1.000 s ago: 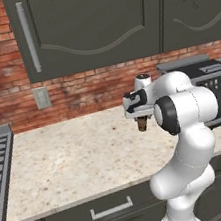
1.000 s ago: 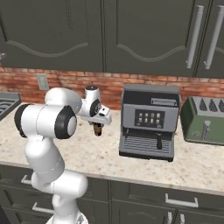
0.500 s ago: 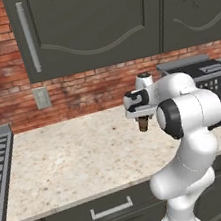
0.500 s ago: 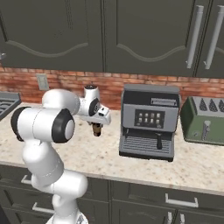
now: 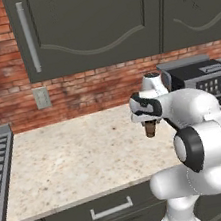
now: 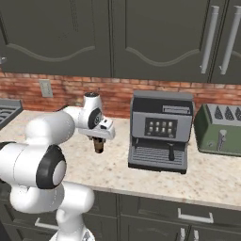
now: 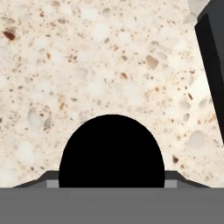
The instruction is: Move the drinks to the dining counter.
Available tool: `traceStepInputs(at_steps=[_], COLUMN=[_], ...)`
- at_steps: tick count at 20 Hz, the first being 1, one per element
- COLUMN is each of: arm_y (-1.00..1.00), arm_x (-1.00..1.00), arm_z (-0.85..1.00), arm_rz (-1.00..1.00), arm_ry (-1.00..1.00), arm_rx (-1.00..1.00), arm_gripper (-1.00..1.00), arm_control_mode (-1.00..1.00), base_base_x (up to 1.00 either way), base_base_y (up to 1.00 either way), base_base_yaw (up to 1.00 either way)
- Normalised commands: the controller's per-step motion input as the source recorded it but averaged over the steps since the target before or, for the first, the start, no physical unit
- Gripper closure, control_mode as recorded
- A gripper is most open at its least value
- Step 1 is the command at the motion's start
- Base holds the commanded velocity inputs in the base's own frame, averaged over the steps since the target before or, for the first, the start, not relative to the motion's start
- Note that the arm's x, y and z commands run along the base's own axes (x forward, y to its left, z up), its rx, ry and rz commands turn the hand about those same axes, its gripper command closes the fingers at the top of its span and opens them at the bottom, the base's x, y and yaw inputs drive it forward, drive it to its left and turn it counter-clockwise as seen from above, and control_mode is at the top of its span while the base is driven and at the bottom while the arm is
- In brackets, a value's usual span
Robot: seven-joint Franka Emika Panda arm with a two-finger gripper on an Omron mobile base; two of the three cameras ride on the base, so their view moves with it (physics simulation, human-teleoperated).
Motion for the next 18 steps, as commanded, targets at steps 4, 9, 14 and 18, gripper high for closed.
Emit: traceStepInputs(at_steps=[4, 9, 14, 18], arm_y=[0.23, 0.24, 0.23, 0.34], arm_x=[-0.73, -0.48, -0.19, -0.04], arm_z=[0.28, 0.44, 0.41, 0.34], arm_rz=[0.00, 0.00, 0.01, 0.05], arm_ry=[0.00, 0.00, 0.00, 0.01], arm_rx=[0.00, 0.00, 0.00, 0.00], arm_gripper=[1.00, 1.00, 1.00, 1.00], arm_control_mode=[-1.00, -1.00, -1.00, -1.00], base_base_x=[0.00, 0.00, 0.00, 0.00], base_base_y=[0.00, 0.00, 0.00, 0.00], base_base_yaw=[0.00, 0.00, 0.00, 0.00])
